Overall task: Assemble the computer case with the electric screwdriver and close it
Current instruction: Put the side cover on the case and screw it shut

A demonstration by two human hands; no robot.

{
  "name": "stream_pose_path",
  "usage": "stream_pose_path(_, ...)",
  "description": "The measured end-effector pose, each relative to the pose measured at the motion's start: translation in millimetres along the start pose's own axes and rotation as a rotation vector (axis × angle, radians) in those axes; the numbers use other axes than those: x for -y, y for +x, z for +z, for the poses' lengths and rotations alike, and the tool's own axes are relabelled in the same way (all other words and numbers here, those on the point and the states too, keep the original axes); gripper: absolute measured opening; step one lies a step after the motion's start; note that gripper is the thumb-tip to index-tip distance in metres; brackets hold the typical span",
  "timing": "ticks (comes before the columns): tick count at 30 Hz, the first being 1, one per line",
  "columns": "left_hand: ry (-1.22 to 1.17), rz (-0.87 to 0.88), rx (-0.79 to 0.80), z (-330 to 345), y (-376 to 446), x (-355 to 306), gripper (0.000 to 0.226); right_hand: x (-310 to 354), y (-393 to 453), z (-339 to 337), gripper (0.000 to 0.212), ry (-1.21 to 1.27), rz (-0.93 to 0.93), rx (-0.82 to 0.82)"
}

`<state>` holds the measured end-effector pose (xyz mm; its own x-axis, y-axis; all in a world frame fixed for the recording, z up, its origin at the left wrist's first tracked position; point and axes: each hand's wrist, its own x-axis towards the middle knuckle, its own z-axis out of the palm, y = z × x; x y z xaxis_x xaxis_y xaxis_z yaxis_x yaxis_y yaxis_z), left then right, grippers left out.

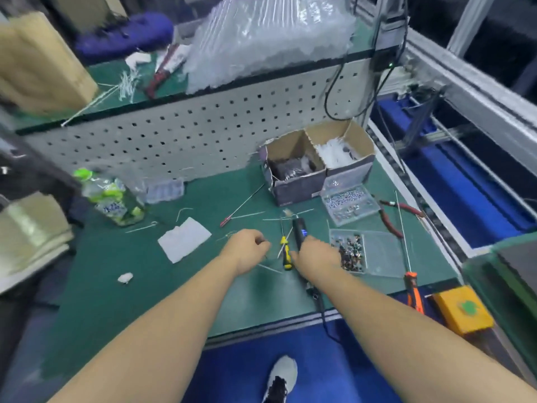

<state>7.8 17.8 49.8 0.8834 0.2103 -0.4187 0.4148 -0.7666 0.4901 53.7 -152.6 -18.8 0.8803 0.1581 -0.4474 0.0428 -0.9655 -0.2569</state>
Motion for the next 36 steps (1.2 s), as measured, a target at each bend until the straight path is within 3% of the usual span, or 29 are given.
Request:
stream_pose_path(4, -0.129, -0.026, -0.054, 16.5, -19.9, 12.4, 0.017, 5.7, 18.9, 12.7, 0.034, 0.077, 0.154, 0.024)
stream_pose_path(9, -0.087, 0.029, -0.077, 5.7, -16.6, -21.0, 0.013, -9.9, -0.3, -22.5, 0.049, 0.165, 0.133, 0.05)
stream_pose_path(13, -0.073, 0.274, -0.053, 5.1, 16.6, -129.8, 0.016, -56.3, -41.4, -72.8, 0.059, 0.372, 0.117, 0.017)
stream_pose_path(17, 0.029, 0.557, 0.078, 48.1, 3.0, -258.3, 0.018, -122.3, -98.1, -123.0, 0.035, 0.563, 0.23, -0.122)
stream_pose_path(20, 0.013, 0.714, 0.087, 92.7, -39.6, -325.8, 0.014, -183.1, -161.1, -144.6, 0.029, 0.608, 0.4, -0.289)
stream_pose_path(22, 0.012, 0.795, 0.127, 121.9, -73.2, -357.2, 0.014, -223.4, -206.4, -149.1, 0.04, 0.628, 0.52, -0.393)
stream_pose_path(25, 0.005, 0.947, 0.233, 167.7, -134.0, -395.5, 0.017, -277.7, -279.4, -145.5, 0.039, 0.676, 0.671, -0.499)
stream_pose_path(27, -0.026, 1.048, 0.344, 198.3, -180.5, -413.9, 0.031, -307.1, -328.8, -136.5, 0.035, 0.695, 0.73, -0.551)
stream_pose_path(30, 0.024, 1.078, 0.53, 242.9, -228.5, -416.7, 0.043, -341.2, -400.9, -110.0, 0.03, 0.693, 0.762, -0.562)
stream_pose_path(36, 0.381, 1.219, 0.488, 354.5, -285.0, -393.1, 0.037, -431.3, -520.0, -34.3, 0.027, 0.595, 0.805, -0.422)
